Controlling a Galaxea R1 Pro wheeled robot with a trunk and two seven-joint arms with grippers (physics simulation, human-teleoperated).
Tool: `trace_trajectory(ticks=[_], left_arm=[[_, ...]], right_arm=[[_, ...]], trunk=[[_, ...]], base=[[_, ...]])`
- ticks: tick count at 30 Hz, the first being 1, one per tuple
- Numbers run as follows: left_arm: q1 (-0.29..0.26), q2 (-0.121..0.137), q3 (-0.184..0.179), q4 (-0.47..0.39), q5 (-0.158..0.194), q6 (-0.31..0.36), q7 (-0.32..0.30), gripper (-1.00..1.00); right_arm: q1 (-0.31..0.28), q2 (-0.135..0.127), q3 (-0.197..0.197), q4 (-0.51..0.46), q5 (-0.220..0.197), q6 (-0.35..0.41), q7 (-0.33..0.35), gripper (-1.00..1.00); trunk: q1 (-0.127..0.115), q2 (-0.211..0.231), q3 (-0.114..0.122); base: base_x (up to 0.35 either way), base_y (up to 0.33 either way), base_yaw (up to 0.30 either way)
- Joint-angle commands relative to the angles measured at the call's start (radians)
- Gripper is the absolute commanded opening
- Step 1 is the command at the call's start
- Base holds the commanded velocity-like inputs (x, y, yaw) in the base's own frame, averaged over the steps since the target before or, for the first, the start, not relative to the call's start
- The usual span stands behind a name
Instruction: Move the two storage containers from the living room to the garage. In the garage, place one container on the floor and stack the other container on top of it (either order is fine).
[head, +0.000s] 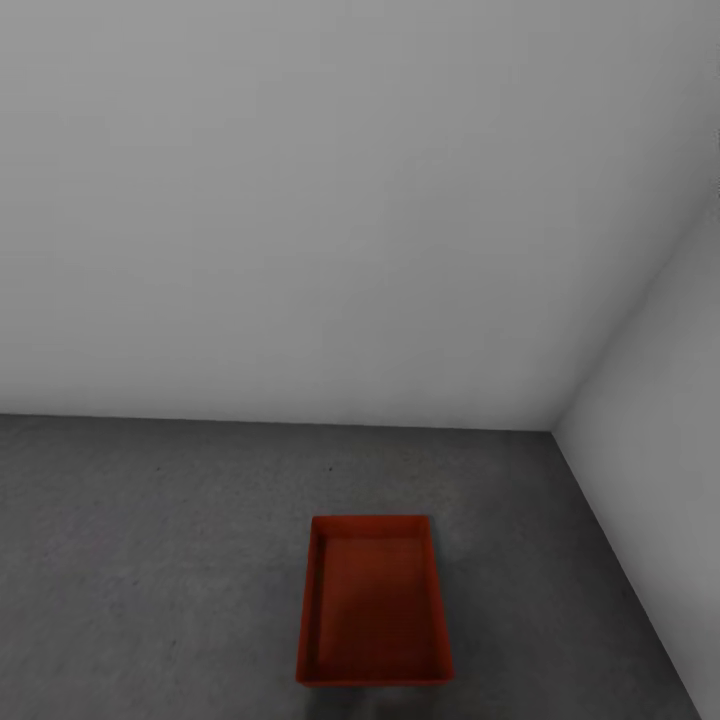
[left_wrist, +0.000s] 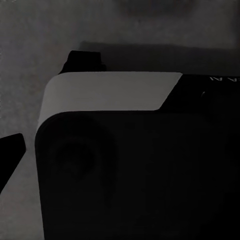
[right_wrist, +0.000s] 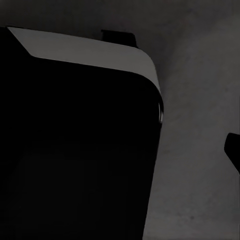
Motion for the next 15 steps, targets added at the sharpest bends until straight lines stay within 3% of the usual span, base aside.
trace_trajectory(ticks=[1, 15], left_arm=[[0.000, 0.000, 0.002, 0.000, 0.005, 0.003, 0.003, 1.00], [0.000, 0.000, 0.002, 0.000, 0.005, 0.003, 0.012, 1.00]], right_arm=[[-0.001, 0.001, 0.008, 0.003, -0.010, -0.005, 0.010, 1.00], [-0.001, 0.002, 0.008, 0.003, -0.013, -0.003, 0.029, 1.00]], trunk=[[0.000, 0.000, 0.001], [0.000, 0.000, 0.021]], base=[[0.000, 0.000, 0.000], [0.000, 0.000, 0.000]])
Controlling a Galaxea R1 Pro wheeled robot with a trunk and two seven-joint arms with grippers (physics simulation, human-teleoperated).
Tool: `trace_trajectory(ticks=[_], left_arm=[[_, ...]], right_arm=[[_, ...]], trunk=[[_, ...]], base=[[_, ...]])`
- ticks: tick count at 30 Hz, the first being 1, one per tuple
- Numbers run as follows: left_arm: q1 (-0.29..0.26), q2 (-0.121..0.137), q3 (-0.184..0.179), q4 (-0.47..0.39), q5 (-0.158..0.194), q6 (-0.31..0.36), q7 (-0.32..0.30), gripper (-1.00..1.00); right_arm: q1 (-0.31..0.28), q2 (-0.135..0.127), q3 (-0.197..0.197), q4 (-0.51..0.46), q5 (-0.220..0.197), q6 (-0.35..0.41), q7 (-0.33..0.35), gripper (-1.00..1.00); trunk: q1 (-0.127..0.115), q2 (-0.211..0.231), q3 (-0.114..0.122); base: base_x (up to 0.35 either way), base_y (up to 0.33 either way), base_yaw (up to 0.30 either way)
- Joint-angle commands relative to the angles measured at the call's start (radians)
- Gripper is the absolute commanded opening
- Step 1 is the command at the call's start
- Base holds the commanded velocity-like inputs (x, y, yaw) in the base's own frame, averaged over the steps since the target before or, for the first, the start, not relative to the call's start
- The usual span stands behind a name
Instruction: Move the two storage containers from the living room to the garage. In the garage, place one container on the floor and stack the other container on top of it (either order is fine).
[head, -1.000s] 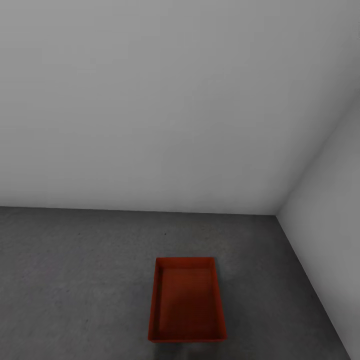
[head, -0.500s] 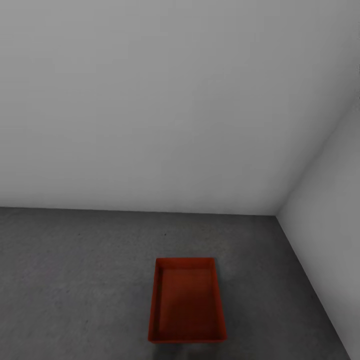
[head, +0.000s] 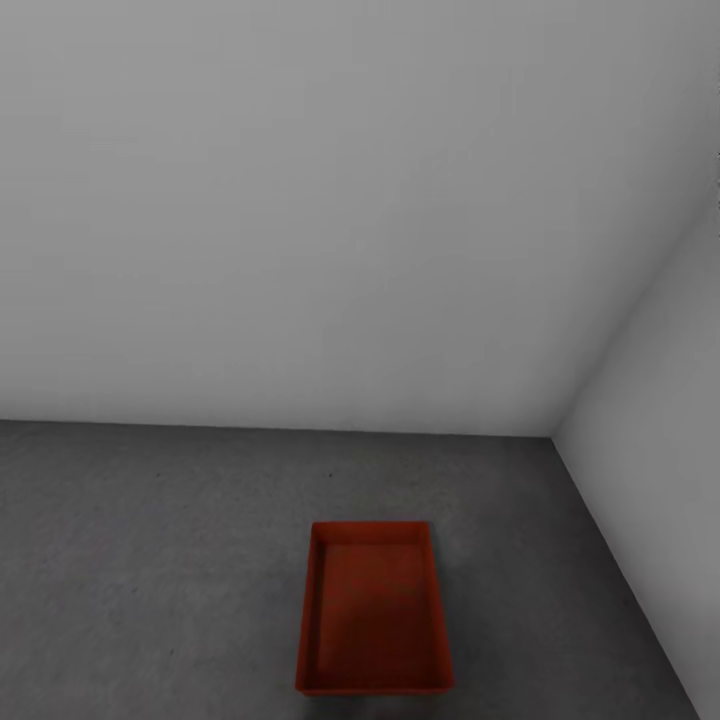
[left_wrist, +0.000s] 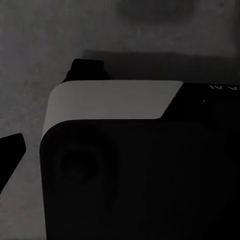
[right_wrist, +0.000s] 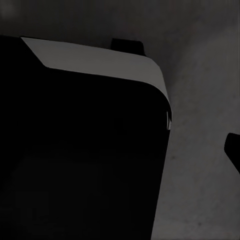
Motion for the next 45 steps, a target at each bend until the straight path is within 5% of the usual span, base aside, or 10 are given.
trace_trajectory(ticks=[1, 28, 36, 45], left_arm=[[0.000, 0.000, 0.003, 0.000, 0.005, 0.003, 0.003, 1.00], [0.002, 0.001, 0.002, 0.000, 0.005, 0.003, -0.001, 1.00], [0.047, 0.043, 0.002, 0.000, 0.003, -0.007, -0.059, 1.00], [0.071, 0.049, 0.002, 0.000, 0.005, -0.093, -0.087, 1.00]], right_arm=[[-0.001, 0.001, 0.008, 0.003, -0.010, -0.006, -0.001, 1.00], [0.002, -0.003, 0.007, 0.003, -0.011, -0.013, -0.001, 1.00], [0.004, -0.004, 0.007, 0.003, -0.012, -0.013, -0.001, 1.00], [0.003, -0.004, 0.007, 0.003, -0.012, -0.013, -0.001, 1.00]], trunk=[[0.000, 0.000, 0.001], [0.000, 0.000, 0.042], [0.000, 0.000, 0.055], [0.000, 0.000, 0.069]], base=[[0.000, 0.000, 0.000], [0.000, 0.000, 0.057], [0.000, 0.000, 0.069], [0.000, 0.000, 0.066]])
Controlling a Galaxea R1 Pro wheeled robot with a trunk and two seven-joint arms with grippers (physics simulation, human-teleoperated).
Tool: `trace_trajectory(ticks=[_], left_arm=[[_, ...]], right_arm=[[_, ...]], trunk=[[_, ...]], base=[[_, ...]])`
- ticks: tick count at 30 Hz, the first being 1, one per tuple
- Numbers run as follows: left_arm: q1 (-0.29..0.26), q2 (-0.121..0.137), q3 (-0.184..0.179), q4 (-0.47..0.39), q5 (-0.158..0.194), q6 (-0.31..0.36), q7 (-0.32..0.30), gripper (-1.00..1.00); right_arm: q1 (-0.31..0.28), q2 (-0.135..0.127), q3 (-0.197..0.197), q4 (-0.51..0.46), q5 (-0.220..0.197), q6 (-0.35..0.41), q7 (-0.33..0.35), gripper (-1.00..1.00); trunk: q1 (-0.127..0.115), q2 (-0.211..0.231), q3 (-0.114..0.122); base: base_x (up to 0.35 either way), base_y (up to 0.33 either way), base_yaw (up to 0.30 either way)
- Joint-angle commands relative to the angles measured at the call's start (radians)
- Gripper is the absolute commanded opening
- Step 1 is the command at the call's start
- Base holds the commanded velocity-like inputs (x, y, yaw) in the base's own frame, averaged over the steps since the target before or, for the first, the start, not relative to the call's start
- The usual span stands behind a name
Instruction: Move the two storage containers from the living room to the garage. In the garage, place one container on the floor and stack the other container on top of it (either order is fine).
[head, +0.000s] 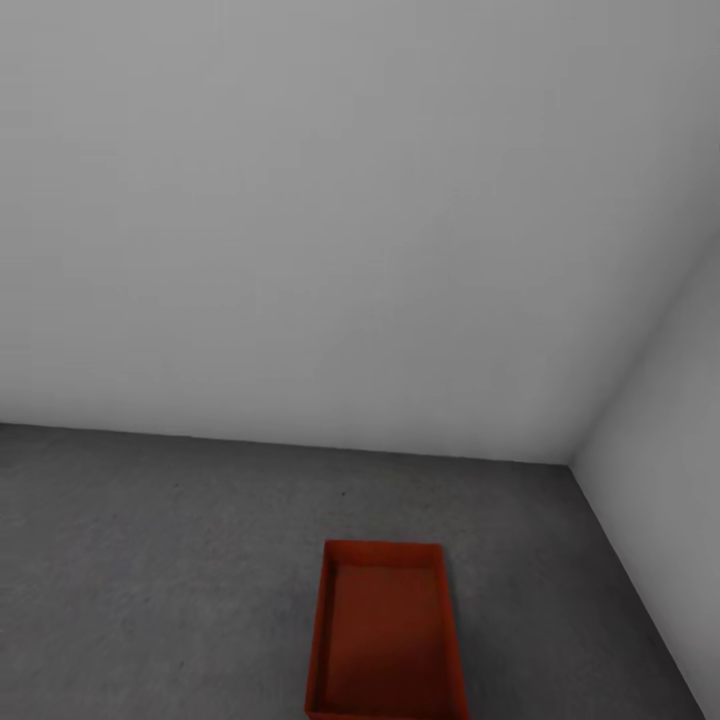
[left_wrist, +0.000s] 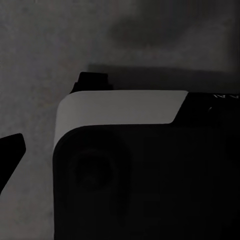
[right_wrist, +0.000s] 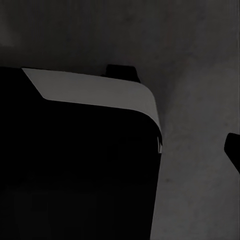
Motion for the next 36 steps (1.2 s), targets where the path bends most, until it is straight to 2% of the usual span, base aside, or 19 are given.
trace_trajectory(ticks=[1, 25, 36], left_arm=[[0.000, 0.000, 0.002, 0.001, 0.005, -0.004, -0.003, 1.00], [0.000, 0.002, 0.002, 0.001, 0.006, -0.014, 0.001, 1.00], [0.000, 0.002, 0.003, 0.001, 0.006, -0.014, 0.006, 1.00]], right_arm=[[-0.001, 0.001, 0.008, 0.003, -0.010, -0.006, -0.001, 1.00], [-0.001, -0.003, 0.008, 0.003, -0.009, -0.009, -0.001, 1.00], [-0.001, -0.001, 0.008, 0.003, -0.011, -0.006, -0.001, 1.00]], trunk=[[0.000, 0.000, 0.001], [0.000, 0.000, 0.008], [0.000, 0.000, 0.016]], base=[[0.000, 0.000, 0.028], [0.000, 0.000, 0.002], [0.000, 0.000, -0.171]])
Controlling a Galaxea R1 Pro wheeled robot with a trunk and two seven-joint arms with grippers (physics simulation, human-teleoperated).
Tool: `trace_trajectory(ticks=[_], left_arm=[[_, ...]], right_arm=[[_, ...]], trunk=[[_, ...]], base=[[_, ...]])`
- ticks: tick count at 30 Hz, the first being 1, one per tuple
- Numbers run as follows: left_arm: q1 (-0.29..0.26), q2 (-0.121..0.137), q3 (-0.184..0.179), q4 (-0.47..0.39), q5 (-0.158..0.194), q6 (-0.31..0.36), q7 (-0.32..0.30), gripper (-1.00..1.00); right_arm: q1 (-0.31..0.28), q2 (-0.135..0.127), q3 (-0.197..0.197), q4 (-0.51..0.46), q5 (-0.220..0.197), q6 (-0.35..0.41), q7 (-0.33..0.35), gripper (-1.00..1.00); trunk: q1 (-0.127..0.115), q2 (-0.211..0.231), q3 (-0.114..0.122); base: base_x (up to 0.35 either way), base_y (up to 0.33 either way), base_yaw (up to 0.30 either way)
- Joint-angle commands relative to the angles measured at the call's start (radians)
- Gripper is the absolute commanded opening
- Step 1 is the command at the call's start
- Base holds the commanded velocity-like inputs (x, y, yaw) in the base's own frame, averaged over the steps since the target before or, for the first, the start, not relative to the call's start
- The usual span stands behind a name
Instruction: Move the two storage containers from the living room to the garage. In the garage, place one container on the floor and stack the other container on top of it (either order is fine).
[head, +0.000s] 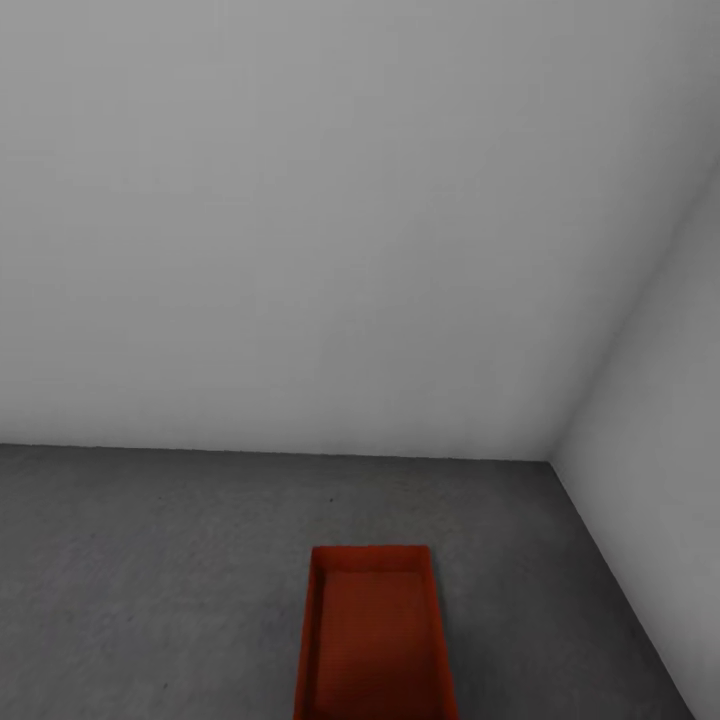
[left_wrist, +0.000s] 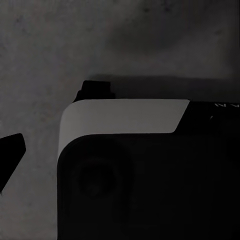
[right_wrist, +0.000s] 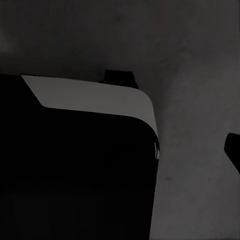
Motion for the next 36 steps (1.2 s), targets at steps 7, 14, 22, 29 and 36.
trace_trajectory(ticks=[7, 14, 22, 29, 36], left_arm=[[0.000, 0.000, 0.002, 0.001, 0.005, -0.003, 0.000, 1.00], [0.000, 0.000, 0.002, 0.001, 0.005, -0.003, 0.000, 1.00], [0.000, -0.001, 0.002, 0.001, 0.005, -0.003, 0.000, 1.00], [0.000, -0.001, 0.002, 0.001, 0.005, -0.002, 0.000, 1.00], [0.000, -0.001, 0.002, 0.001, 0.004, -0.003, 0.000, 1.00]], right_arm=[[-0.001, 0.001, 0.008, 0.003, -0.010, -0.006, -0.001, 1.00], [-0.001, 0.001, 0.008, 0.003, -0.010, -0.007, -0.001, 1.00], [-0.001, 0.001, 0.008, 0.003, -0.010, -0.007, -0.001, 1.00], [-0.001, 0.001, 0.008, 0.003, -0.010, -0.007, -0.001, 1.00], [-0.002, 0.000, 0.008, 0.003, -0.010, -0.008, -0.001, 1.00]], trunk=[[0.000, 0.000, 0.005], [0.000, 0.000, 0.008], [0.000, 0.000, 0.009], [0.000, 0.000, 0.009], [0.000, 0.000, 0.010]], base=[[0.000, 0.000, -0.209], [0.000, 0.000, -0.129], [-0.162, 0.000, -0.009], [-0.336, 0.000, 0.000], [-0.156, 0.000, -0.019]])
